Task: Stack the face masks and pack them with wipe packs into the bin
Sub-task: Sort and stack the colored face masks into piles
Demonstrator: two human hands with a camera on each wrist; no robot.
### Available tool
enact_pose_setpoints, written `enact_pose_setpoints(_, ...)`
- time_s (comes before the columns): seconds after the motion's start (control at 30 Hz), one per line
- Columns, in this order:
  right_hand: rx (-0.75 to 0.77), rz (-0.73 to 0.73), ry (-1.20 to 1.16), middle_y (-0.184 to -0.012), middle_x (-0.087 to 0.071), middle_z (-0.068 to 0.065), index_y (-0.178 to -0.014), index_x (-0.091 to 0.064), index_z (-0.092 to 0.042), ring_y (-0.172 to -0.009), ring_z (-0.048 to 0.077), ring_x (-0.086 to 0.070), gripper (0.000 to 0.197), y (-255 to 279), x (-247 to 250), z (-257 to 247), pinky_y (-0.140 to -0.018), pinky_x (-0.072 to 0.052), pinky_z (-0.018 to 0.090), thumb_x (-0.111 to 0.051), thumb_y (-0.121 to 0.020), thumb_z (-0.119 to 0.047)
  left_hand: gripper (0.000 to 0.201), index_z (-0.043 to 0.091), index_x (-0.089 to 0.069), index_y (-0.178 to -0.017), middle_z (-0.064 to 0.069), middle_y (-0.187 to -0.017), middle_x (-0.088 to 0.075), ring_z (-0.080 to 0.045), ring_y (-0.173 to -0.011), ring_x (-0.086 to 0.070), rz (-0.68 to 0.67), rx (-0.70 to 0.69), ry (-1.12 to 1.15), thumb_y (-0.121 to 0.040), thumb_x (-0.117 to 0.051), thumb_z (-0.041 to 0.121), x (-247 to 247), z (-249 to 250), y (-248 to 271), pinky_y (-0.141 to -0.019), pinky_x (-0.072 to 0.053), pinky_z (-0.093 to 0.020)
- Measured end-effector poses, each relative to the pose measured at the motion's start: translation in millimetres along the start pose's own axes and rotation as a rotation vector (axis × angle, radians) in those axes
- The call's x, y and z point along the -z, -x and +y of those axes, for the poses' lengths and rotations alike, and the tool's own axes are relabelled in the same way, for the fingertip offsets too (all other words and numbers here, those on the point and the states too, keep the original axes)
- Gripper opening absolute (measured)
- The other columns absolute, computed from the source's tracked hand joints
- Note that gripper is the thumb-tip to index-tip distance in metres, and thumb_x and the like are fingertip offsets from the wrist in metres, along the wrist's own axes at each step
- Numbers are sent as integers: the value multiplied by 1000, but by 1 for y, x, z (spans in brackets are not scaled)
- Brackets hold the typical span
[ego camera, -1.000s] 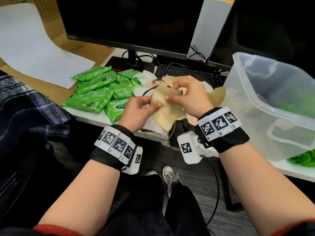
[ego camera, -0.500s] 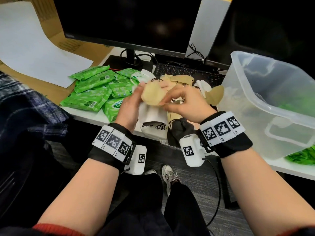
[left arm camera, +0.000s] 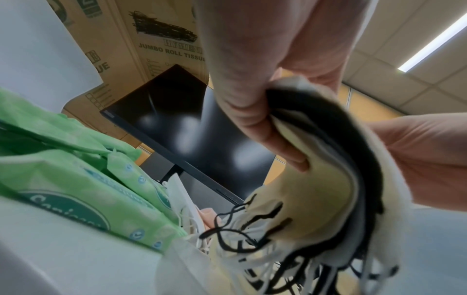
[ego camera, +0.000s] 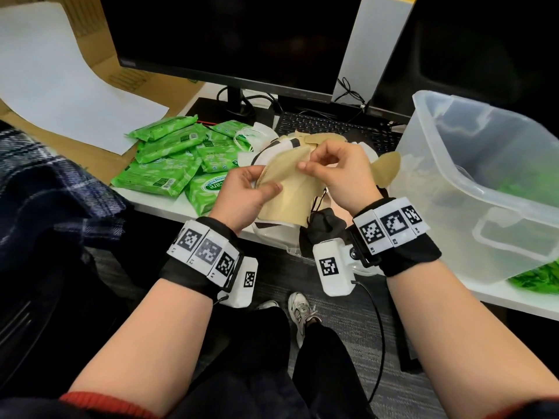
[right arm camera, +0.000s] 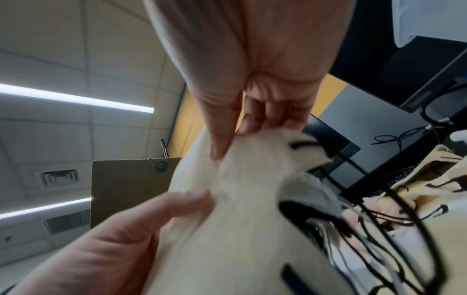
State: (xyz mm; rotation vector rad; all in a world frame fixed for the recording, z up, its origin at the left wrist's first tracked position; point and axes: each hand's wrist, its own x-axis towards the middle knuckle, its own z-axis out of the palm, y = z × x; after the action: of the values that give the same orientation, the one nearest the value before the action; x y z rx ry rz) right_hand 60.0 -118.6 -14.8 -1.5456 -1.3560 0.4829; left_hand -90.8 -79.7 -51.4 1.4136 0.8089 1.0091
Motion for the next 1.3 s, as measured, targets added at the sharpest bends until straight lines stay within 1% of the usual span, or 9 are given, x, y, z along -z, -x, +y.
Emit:
enact_pose_setpoints(0.23, 8, -102, -90, -63, -56, 1, -79, -51, -23, -61, 13, -54, 29, -1, 0, -3, -63, -46, 26, -69, -78, 0, 15, 11, -67, -79, 11, -61, -69, -2, -57, -64, -43, -18, 64, -81, -63, -4, -4, 2, 2, -59, -53, -17)
enact_pose_setpoints(0.47, 16, -34, 9, -63, -51, -7, -95, -55, -26, -59, 9, -47, 22, -4, -6, -1, -66, -41, 30, -70, -81, -19, 24, 15, -67, -83, 16, -61, -67, 1, -60, -59, -29, -106, 10, -80, -63, -8, -5, -3, 0, -63, -49, -18)
enact_pose_setpoints(0.57, 53, 2, 37, -70, -49, -9, -78, -59, -35, -59, 4, -43, 18, -1, -6, -4, -63, -39, 25, -74, -77, -25, 41, 16, -60, -103, 21, -86, -68, 4, -82, -62, -9, -187, 27, -77, -61, -15, -4, -3, -1, -78, -50, -17)
enact_pose_setpoints(0.67, 113, 99, 0, -76, -53, -3, -64, -60, -38, -66, 2, -47, 27, 2, -6, -5, -65, -38, 20, -79, -70, -21, 77, 31, -39, -131, 33, -126, -42, -7, -126, -45, -6, -267, 57, -75, -60, -18, -3, -1, 1, -103, -43, -29)
enact_pose_setpoints(0.7, 131, 114, -38, -78, -55, 0, -63, -61, -36, -69, 3, -49, 27, 3, -6, -5, -66, -38, 18, -80, -68, -19, 85, 30, -30, -138, 33, -130, -34, -1, -129, -40, -4, -287, 65, -75, -59, -19, -3, -1, 1, -102, -41, -21)
enact_pose_setpoints(0.8, 200, 57, -63, -76, -60, -5, -63, -62, -29, -74, -3, -52, 20, 7, -8, -5, -68, -35, 10, -78, -66, -18, 88, 16, -17, -143, 24, -133, -26, 30, -107, -39, 33, -366, 54, -75, -60, -20, -4, -1, 1, -86, -34, 2)
enact_pose_setpoints(1.0, 161, -169, 150, -69, -56, -6, -83, -63, -12, -68, 6, -49, 10, 7, -9, 2, -66, -39, 19, -70, -77, -15, 38, 11, -60, -103, 12, -92, -66, 6, -82, -61, 54, -239, 48, -72, -70, -9, -4, -7, -4, -80, -48, -15)
enact_pose_setpoints(1.1, 151, -192, 132, -87, -67, -3, -95, -68, -10, -85, 14, -58, 19, 6, -7, 5, -81, -48, 34, -62, -79, -20, 26, 16, -67, -89, 12, -72, -71, -4, -72, -64, 26, -151, 62, -75, -70, -6, -3, -12, -5, -76, -53, -25)
enact_pose_setpoints(1.3, -16, -264, -26, -98, -65, -8, -88, -62, -38, -104, 21, -58, 20, 6, -6, 13, -98, -42, 47, -49, -79, -26, 31, 9, -67, -96, -2, -87, -71, -10, -82, -64, 49, -26, 248, -75, -44, 13, 4, -2, -8, -77, -51, -20)
